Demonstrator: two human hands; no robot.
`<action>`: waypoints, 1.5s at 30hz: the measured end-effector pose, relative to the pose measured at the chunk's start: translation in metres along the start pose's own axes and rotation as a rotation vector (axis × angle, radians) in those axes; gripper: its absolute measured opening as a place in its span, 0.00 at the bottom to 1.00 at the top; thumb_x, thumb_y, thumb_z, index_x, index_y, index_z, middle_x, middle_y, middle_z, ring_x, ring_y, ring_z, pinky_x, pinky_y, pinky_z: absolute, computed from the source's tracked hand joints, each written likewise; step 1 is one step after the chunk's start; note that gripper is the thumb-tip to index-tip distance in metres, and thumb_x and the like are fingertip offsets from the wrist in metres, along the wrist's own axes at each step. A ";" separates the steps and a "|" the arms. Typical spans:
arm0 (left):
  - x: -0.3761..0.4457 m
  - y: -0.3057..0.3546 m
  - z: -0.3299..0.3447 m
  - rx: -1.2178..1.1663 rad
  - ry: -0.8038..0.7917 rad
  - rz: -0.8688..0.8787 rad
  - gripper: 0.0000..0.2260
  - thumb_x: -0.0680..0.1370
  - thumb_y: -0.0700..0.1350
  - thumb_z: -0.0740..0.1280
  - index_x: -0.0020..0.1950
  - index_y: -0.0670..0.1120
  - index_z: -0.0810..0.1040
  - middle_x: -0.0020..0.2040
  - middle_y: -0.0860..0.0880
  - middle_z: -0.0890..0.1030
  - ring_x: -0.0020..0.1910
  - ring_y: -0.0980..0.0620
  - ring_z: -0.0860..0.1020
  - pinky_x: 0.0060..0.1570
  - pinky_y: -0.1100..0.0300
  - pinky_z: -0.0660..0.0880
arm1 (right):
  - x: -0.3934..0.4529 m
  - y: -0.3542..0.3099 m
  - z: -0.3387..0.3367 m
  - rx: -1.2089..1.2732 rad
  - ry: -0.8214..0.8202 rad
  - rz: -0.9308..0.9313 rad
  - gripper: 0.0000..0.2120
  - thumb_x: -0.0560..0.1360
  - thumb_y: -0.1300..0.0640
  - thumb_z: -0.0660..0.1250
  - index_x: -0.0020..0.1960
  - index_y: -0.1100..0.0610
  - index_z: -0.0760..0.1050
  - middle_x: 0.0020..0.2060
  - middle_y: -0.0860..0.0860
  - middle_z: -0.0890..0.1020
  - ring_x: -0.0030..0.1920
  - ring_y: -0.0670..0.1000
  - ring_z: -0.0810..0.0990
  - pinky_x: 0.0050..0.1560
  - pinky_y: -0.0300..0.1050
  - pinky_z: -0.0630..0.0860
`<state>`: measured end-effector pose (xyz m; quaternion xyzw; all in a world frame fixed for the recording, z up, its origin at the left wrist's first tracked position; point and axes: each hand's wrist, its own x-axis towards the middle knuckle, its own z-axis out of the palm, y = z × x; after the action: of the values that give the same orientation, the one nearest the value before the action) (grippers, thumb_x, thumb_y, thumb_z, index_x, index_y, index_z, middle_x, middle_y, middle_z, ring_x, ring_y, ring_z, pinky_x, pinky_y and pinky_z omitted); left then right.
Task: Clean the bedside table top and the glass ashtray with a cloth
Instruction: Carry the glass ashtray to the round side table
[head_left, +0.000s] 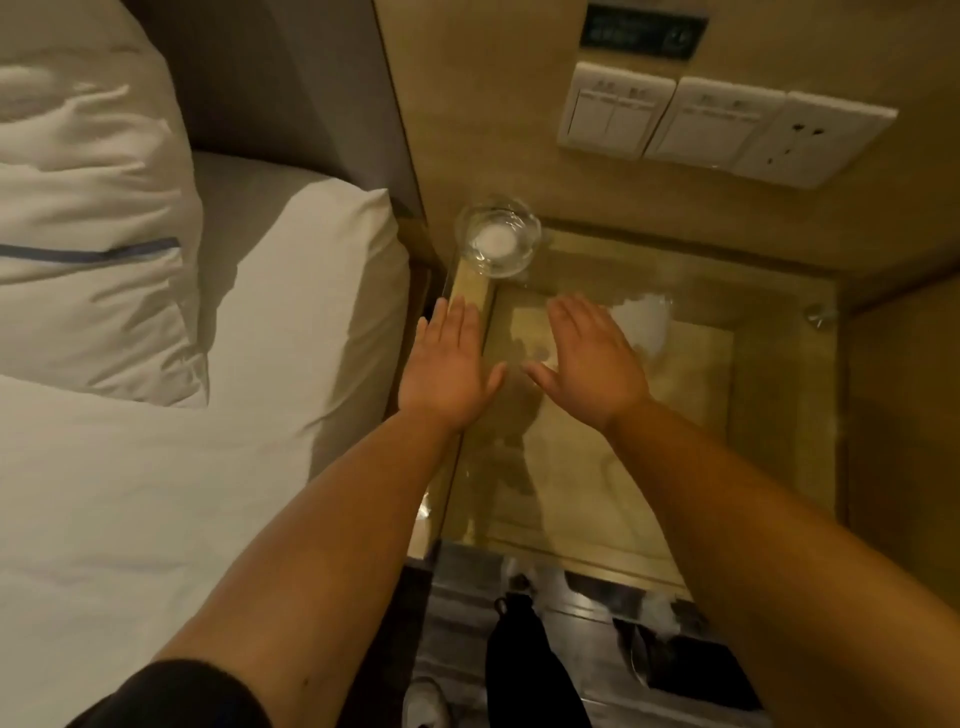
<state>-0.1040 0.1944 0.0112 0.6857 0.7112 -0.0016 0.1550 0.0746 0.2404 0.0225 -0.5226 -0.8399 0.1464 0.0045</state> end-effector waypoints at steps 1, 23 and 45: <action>0.014 -0.003 0.001 -0.022 0.011 -0.010 0.36 0.80 0.61 0.56 0.78 0.41 0.48 0.79 0.41 0.51 0.78 0.44 0.46 0.76 0.49 0.46 | 0.014 0.006 0.002 0.008 0.005 -0.004 0.38 0.75 0.39 0.62 0.75 0.61 0.57 0.74 0.59 0.63 0.75 0.58 0.57 0.75 0.53 0.52; 0.147 -0.057 0.012 -0.375 0.076 -0.006 0.45 0.69 0.58 0.75 0.78 0.46 0.54 0.75 0.46 0.65 0.74 0.46 0.62 0.72 0.43 0.58 | 0.144 0.031 0.025 0.196 0.092 -0.034 0.46 0.68 0.42 0.73 0.76 0.61 0.56 0.73 0.58 0.63 0.73 0.59 0.60 0.73 0.50 0.56; -0.055 0.005 -0.008 -0.416 -0.004 0.183 0.42 0.69 0.60 0.74 0.76 0.49 0.57 0.72 0.48 0.69 0.69 0.45 0.68 0.68 0.45 0.66 | -0.095 -0.023 0.000 0.248 0.179 0.137 0.46 0.65 0.32 0.63 0.74 0.58 0.59 0.70 0.56 0.68 0.70 0.56 0.65 0.69 0.53 0.65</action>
<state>-0.1008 0.1427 0.0324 0.7008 0.6306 0.1578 0.2940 0.0973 0.1471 0.0424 -0.5850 -0.7741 0.2017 0.1337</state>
